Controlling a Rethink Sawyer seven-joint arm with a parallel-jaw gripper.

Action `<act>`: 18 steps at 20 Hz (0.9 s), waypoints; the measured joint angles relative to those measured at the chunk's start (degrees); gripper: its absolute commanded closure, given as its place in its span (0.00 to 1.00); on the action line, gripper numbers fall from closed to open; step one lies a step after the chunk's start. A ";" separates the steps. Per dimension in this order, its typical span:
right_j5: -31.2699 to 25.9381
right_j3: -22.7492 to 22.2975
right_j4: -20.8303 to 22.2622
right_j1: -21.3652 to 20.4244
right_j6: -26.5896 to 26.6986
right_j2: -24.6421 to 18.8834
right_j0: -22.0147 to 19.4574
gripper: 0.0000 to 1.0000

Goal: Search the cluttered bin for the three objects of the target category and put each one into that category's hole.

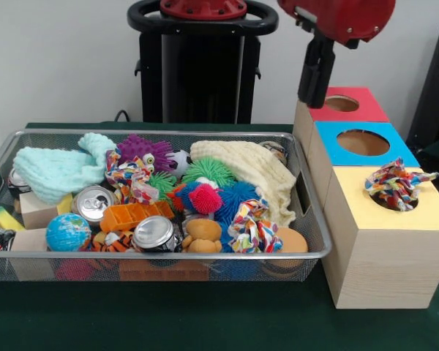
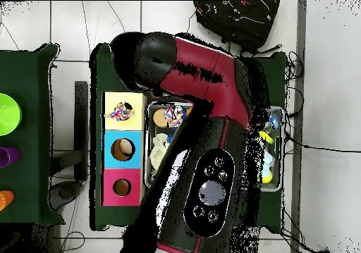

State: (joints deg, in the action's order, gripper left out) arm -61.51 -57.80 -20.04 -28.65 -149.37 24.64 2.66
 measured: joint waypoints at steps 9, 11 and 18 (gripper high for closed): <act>-2.42 7.36 0.75 1.75 0.00 0.01 -0.80 1.00; -3.44 9.95 0.75 2.95 0.00 0.00 -0.67 1.00; -4.11 18.86 0.75 8.88 0.00 0.00 0.95 1.00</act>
State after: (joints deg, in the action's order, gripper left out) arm -65.62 -38.94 -19.29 -19.77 -149.37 24.64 3.61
